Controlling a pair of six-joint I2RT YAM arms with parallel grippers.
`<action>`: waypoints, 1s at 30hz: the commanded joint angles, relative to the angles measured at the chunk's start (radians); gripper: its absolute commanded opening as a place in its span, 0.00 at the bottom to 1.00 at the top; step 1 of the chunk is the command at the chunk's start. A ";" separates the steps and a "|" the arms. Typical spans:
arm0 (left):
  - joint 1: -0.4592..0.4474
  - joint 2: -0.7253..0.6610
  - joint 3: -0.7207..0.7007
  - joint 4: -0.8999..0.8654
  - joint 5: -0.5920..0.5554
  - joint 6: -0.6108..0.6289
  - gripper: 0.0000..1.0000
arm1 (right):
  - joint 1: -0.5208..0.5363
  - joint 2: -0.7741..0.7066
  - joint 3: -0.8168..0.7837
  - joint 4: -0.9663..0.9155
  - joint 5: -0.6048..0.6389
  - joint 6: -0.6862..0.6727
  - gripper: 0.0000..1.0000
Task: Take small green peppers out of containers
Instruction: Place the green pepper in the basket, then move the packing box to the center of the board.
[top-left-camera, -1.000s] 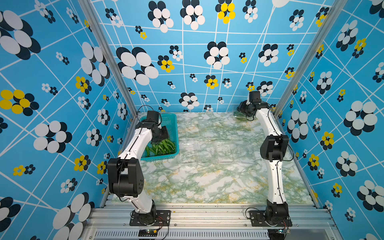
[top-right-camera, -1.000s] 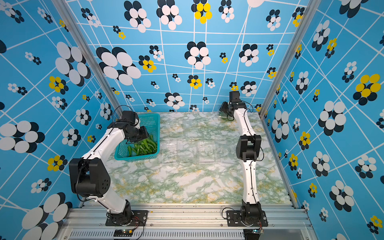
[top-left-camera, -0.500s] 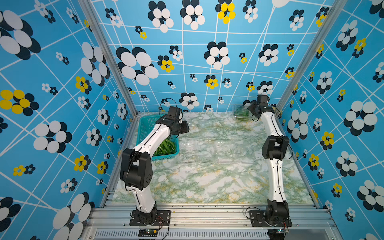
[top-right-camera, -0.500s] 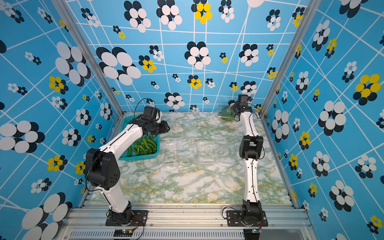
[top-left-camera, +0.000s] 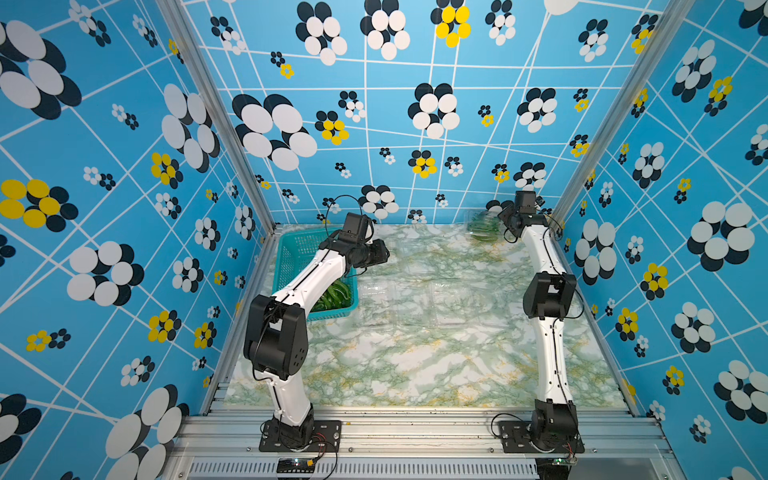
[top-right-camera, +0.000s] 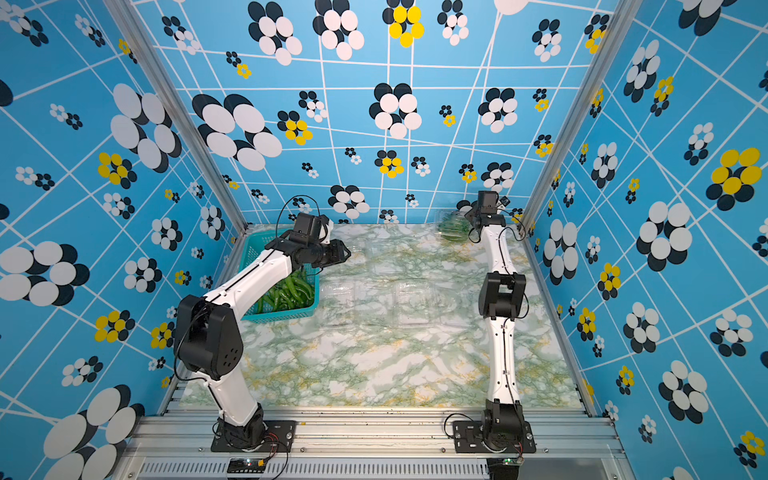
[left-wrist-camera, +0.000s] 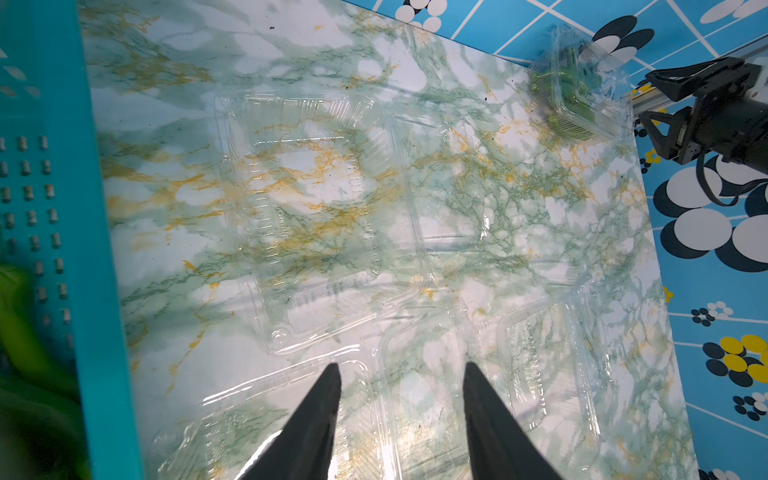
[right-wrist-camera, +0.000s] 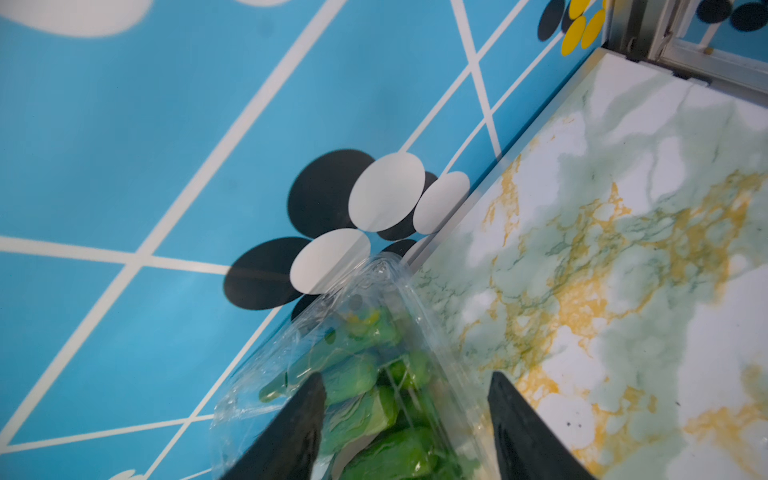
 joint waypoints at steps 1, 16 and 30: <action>-0.012 0.025 0.003 0.024 0.024 -0.012 0.50 | -0.011 0.049 0.023 -0.016 -0.007 0.031 0.64; -0.015 0.070 0.038 0.056 0.044 -0.027 0.50 | 0.022 0.057 0.011 -0.135 -0.238 0.004 0.55; -0.014 0.155 0.107 0.083 0.064 -0.029 0.50 | 0.132 -0.259 -0.490 -0.188 -0.460 -0.038 0.50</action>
